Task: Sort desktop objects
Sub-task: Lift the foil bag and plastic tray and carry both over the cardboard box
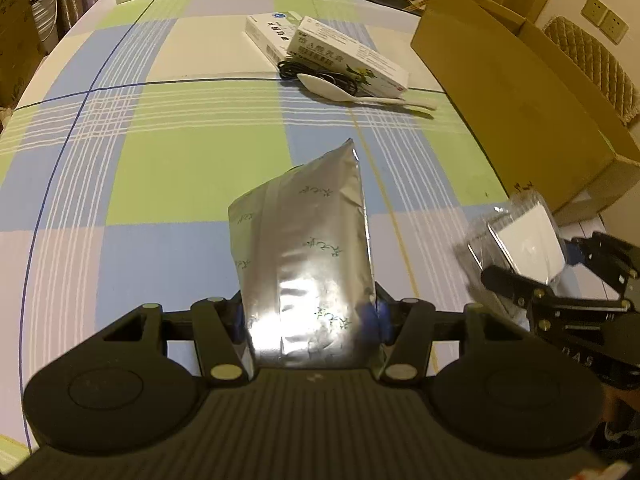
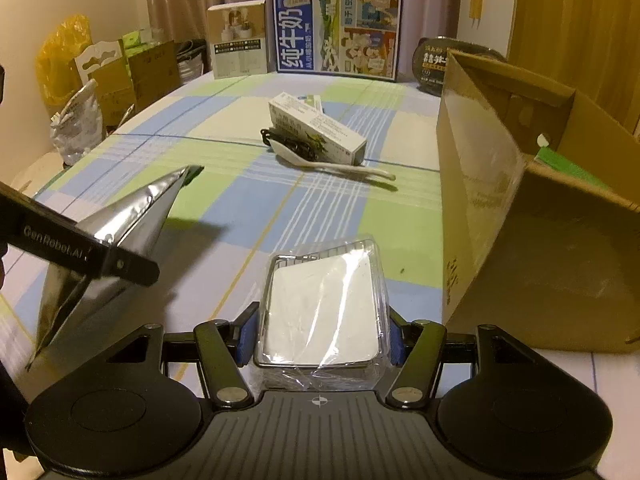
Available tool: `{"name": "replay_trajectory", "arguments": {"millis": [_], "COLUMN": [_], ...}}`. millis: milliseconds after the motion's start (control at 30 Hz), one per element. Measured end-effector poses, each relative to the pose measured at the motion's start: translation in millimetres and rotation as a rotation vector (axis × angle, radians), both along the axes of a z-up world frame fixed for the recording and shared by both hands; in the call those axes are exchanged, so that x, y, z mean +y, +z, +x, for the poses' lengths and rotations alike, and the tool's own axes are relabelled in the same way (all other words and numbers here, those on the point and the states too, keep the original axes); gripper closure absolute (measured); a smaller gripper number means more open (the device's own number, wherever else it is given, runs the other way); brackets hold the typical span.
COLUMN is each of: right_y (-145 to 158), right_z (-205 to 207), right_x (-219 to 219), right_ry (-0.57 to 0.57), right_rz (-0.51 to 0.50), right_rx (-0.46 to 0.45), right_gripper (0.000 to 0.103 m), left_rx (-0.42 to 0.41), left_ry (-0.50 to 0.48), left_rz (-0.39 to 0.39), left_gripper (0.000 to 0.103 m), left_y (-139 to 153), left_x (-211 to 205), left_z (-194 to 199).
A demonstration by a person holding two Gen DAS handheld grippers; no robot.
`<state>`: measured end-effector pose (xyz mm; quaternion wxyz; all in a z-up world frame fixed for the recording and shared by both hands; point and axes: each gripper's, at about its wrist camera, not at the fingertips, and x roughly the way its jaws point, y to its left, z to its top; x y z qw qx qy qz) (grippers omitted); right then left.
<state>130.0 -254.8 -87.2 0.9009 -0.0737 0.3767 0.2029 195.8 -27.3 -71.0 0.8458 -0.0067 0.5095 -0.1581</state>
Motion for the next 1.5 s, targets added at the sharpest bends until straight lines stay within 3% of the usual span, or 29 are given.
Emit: {"name": "replay_trajectory", "arguments": {"millis": [933, 1500], "right_y": [54, 98], "right_z": [-44, -54], "right_x": [-20, -59], "right_ry": [-0.030, -0.119], "right_rz": [0.022, 0.039], "right_rx": [-0.106, -0.214], "right_gripper": [0.046, 0.046], "left_rx": [-0.080, -0.153], "left_ry": [-0.023, -0.091], "left_rz": [-0.006, -0.057], "left_gripper": [0.051, 0.051], "left_y": [54, 94], "left_x": [-22, -64], "left_z": [-43, -53]}}
